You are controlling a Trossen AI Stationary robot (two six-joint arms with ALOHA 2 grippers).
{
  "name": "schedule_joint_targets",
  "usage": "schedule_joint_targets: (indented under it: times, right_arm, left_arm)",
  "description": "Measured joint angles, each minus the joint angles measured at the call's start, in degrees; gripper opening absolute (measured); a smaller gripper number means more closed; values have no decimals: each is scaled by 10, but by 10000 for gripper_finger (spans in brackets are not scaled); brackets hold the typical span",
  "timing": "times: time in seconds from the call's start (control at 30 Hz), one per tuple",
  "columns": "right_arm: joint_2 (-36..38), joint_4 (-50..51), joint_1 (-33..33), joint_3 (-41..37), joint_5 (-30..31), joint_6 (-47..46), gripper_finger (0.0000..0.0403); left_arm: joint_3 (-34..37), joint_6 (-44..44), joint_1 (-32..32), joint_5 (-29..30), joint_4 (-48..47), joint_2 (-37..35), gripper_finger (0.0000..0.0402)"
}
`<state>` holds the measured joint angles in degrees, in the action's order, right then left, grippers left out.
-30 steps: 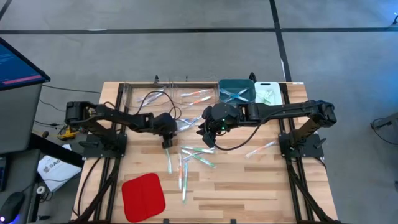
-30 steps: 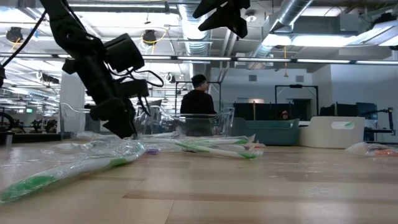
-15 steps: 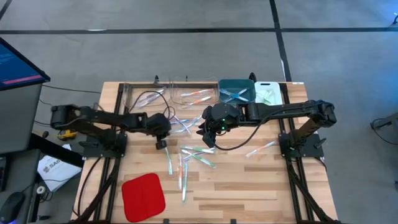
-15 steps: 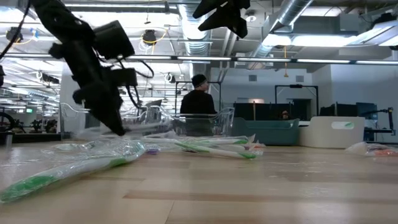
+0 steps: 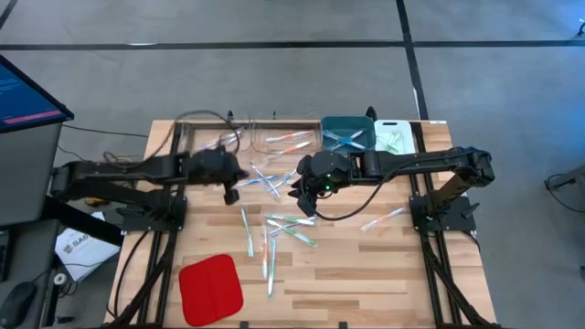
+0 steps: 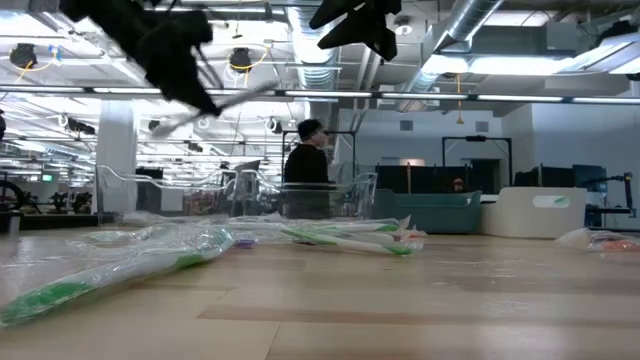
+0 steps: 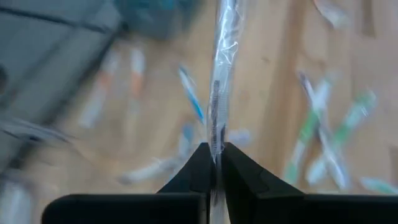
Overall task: Pick & Place Toothbrushes
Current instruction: Put the violet toothbrush into the left transparent bin
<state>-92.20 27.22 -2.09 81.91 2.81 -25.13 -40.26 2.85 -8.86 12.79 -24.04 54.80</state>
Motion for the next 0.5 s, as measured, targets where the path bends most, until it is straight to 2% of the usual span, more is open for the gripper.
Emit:
schedule_joint_targets:
  times: [0.17,0.43,0.5]
  right_arm:
    - [0,-10,0,0,0,2,131]
    - [0,-10,4,0,0,2,131]
    - [0,-9,7,0,0,2,131]
  left_arm:
    - [-90,-72,-56,25,-49,33,11]
    - [-175,-175,-223,17,-111,135,11]
    - [-189,-180,-272,-7,-112,157,11]
